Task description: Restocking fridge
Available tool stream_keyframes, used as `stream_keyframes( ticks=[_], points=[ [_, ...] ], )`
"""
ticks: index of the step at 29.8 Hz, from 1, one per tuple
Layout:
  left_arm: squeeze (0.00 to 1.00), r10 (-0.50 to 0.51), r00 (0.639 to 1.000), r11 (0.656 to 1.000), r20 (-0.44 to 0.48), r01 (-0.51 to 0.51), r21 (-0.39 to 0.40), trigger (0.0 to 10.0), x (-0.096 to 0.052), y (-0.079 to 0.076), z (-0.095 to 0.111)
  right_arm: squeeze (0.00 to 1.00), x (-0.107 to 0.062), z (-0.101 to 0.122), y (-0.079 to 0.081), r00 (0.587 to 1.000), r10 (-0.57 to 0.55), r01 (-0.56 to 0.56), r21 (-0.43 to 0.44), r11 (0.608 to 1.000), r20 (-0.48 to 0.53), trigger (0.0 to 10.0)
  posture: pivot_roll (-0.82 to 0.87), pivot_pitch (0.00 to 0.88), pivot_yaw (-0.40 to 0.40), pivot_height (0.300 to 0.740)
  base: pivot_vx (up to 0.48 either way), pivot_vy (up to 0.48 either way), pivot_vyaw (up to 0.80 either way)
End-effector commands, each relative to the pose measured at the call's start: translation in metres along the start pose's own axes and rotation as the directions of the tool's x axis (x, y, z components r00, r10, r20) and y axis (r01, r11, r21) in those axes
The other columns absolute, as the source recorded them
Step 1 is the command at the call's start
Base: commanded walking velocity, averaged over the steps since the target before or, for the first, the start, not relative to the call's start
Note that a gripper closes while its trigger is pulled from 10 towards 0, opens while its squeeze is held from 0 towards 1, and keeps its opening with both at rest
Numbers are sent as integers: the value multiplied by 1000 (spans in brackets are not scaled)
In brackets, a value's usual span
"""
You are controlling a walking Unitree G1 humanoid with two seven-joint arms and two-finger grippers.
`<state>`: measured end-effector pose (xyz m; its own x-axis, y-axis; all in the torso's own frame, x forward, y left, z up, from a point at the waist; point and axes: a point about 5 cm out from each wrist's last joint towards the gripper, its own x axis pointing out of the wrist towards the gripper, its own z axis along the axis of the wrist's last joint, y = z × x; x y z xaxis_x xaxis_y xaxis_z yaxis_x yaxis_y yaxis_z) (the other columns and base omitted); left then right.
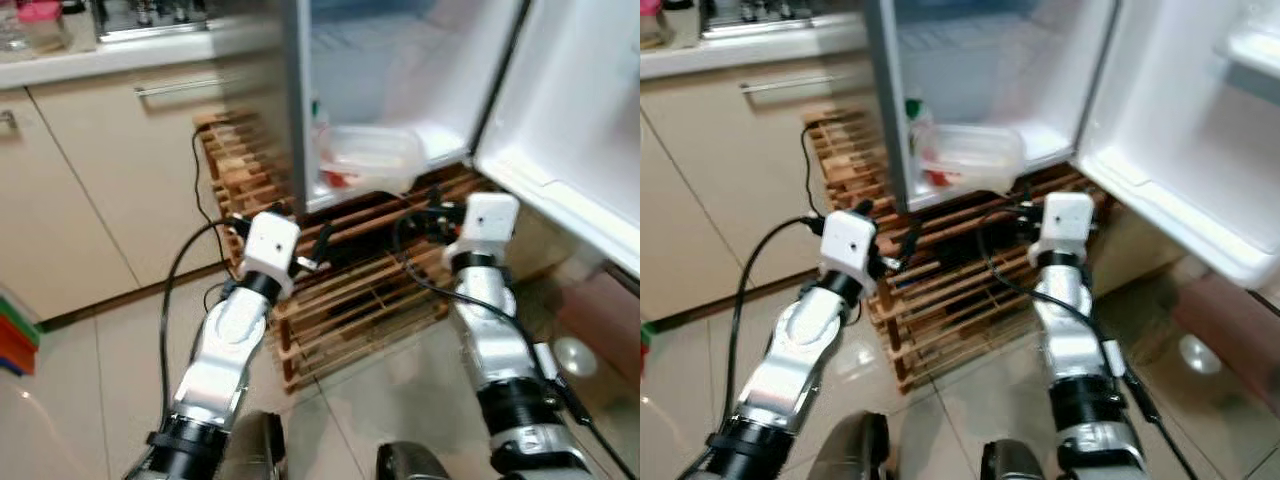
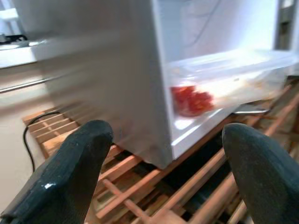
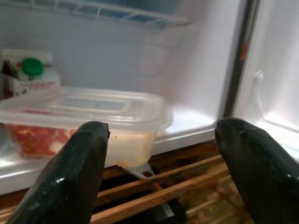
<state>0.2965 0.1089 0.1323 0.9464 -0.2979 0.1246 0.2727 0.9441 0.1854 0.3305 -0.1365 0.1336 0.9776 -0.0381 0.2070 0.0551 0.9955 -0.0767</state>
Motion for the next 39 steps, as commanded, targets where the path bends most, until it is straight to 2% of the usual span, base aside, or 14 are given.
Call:
stream_keyframes(
  ticks=[1, 4, 5, 6, 11, 16, 17, 21, 27, 30, 35, 39],
  points=[
    [0, -20, 1000, 1000, 11, 20, -3, 10000, 2, -8, 3, 0, 1, -3, -11, 1000, -28, 28, 7, 1000, -14, 10000, -8, 0, 6, 641, 0, 0, 0],
    [0, -19, 1000, 1000, 13, 19, -2, 10000, 2, -8, 3, 0, 2, -3, -10, 999, -22, 23, 29, 999, -23, 10000, -6, 0, 6, 641, 0, 0, 0],
    [0, -14, 1000, 1000, 18, 14, 2, 10000, 3, -7, 4, 0, 8, -7, -8, 998, -21, 26, 87, 996, -61, 10000, 2, 0, 11, 641, 0, 0, 0],
    [0, -11, 1000, 1000, 22, 11, 6, 10000, 3, -6, 6, 0, 13, -8, -6, 997, -17, 25, 107, 994, -80, 10000, 17, 0, 17, 641, 0, 0, 0],
    [0, -14, 999, 999, 33, 13, 31, 10000, 0, 0, 13, 0, 25, -5, 0, 997, -11, 20, 117, 993, -76, 10000, 58, 21, 46, 641, 0, 0, 0],
    [0, -27, 999, 998, 17, 26, 61, 10000, -12, 10, 15, 0, 30, -1, 5, 998, -15, 23, 129, 991, -64, 10000, 87, 73, 80, 641, 0, 0, 0],
    [0, -30, 1000, 997, 1, 30, 76, 10000, -20, 16, 14, 0, 32, 1, 10, 998, -14, 23, 143, 989, -59, 10000, 100, 99, 93, 641, 0, 0, 0],
    [0, -31, 999, 995, -26, 33, 97, 10000, -32, 24, 15, 0, 33, 1, 21, 998, -8, 18, 162, 987, -60, 10000, 124, 133, 111, 641, 0, 0, 0],
    [0, -32, 998, 993, -53, 38, 112, 10000, -42, 32, 19, 0, 37, 2, 29, 998, -10, 19, 155, 988, -58, 10000, 152, 163, 135, 641, 0, 0, 0],
    [0, -31, 998, 993, -58, 38, 113, 10000, -45, 33, 20, 0, 39, 3, 29, 999, -17, 24, 144, 989, -51, 10000, 154, 166, 137, 641, 0, 0, 0],
    [0, -34, 996, 993, -78, 43, 112, 10000, -49, 35, 22, 0, 47, 12, 22, 998, -62, 62, 74, 995, -3, 10000, 159, 175, 145, 641, 0, 0, 0],
    [0, -36, 995, 993, -92, 46, 109, 10000, -51, 36, 24, 0, 56, 20, 9, 993, -120, 119, 49, 992, 19, 10000, 157, 179, 154, 641, 0, 0, 0]
  ],
)
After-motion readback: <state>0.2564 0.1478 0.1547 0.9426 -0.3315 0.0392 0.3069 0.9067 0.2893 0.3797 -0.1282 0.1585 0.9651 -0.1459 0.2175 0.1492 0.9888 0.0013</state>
